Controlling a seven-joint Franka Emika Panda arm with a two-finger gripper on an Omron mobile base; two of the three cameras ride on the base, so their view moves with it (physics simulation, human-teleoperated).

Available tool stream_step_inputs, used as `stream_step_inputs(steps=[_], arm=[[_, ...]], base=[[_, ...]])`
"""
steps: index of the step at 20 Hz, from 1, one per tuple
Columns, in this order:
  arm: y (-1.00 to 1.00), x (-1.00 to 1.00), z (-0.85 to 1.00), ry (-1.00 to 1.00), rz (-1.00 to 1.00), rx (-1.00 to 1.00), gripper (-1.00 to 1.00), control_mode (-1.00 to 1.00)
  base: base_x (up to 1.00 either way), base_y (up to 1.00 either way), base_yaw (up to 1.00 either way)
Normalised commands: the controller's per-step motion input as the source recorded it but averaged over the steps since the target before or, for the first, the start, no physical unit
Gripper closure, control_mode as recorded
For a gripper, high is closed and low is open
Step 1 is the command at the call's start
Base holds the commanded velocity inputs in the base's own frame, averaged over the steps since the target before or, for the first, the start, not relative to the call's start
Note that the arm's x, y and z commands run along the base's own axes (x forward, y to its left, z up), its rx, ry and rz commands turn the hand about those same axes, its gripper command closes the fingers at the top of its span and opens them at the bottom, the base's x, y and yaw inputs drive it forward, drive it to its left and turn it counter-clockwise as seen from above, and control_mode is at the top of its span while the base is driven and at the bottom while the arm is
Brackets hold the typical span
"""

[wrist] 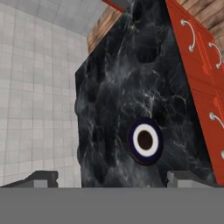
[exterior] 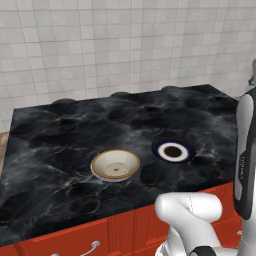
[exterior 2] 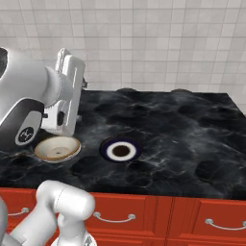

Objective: Move the bowls from the cabinet to the plates on the dining table.

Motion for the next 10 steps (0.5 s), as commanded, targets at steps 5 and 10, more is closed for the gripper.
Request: stream_step_inputs(steps=[5, 10], arm=[[0.20, -0.54, 0.00, -0.10, -0.05, -0.05, -1.00, -1.00], [0.01, -0.13, 0.01, -0.02, -0.01, -0.01, -1.00, 1.00]], base=[[0.00, 0.00, 0.00], [-0.33, -0.12, -0.06]])
